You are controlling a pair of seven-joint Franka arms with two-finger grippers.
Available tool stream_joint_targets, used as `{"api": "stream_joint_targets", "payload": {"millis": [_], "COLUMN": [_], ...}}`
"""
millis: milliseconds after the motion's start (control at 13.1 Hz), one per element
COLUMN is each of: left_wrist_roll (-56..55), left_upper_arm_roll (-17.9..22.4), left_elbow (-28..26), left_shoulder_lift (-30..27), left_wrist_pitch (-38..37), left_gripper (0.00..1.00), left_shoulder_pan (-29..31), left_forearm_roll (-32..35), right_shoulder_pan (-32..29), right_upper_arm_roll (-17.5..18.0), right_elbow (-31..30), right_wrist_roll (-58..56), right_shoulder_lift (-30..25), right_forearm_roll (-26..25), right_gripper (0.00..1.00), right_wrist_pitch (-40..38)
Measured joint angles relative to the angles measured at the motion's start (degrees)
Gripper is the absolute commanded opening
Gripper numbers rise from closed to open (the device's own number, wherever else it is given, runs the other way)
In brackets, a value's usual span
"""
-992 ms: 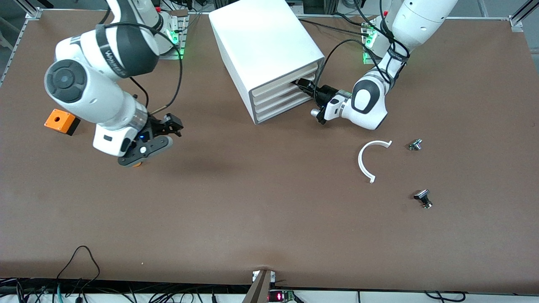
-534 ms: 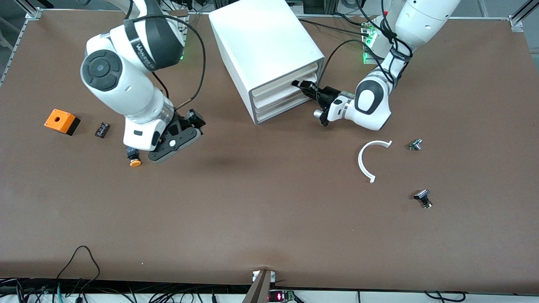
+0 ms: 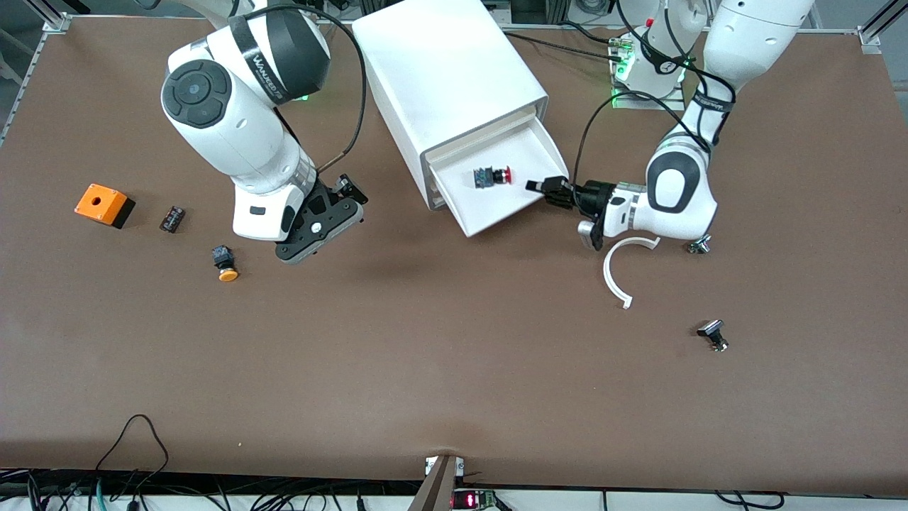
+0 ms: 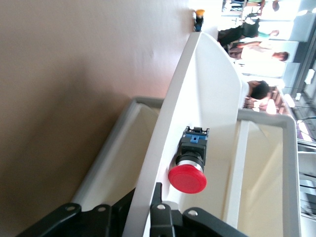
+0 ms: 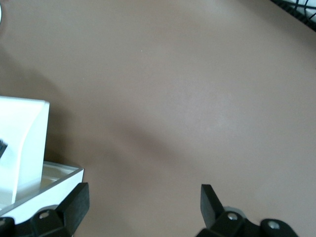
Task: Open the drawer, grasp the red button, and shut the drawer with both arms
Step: 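Pull the top drawer open with the left gripper while the right gripper approaches, then lower the right gripper over the red button while the left gripper withdraws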
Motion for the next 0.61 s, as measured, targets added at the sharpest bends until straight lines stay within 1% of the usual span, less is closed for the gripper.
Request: {"api": "stream_joint_targets", "payload": {"millis": [76,153,381,458,610], "left_wrist_roll": [-0.6,-0.9,-1.1,-1.1,-1.1], "left_upper_arm_roll": [0.6,1.2,1.8,1.9,1.9], "left_elbow": [1.4,2.4,2.9,2.9,3.3], "left_shoulder_lift": [-0.1,-0.1,0.0,0.0,-0.1], "left_wrist_pitch": [3.1,5.0,7.7,8.0,8.7], "left_gripper": [0.36,0.99,1.0,1.0,1.0], "left_shoulder_pan": [0.2,0.5,1.1,1.2,1.5], "left_forearm_roll": [1.6,2.5,3.1,3.1,3.1], "right_shoulder_pan": [0.0,0.1,2.6,4.3,7.7], "right_upper_arm_roll": [0.0,0.1,0.5,0.8,1.7], "right_elbow": [0.1,0.1,1.7,2.7,4.5], "right_wrist_roll": [-0.1,-0.7,-4.1,-5.1,-6.2], "right_shoulder_lift": [0.0,0.1,1.9,2.9,4.8], "right_forearm_roll": [0.0,0.0,-0.4,-1.9,-6.5], "right_gripper": [1.0,1.0,1.0,1.0,1.0], "right_wrist_pitch": [0.6,1.5,2.9,2.9,2.9]}}
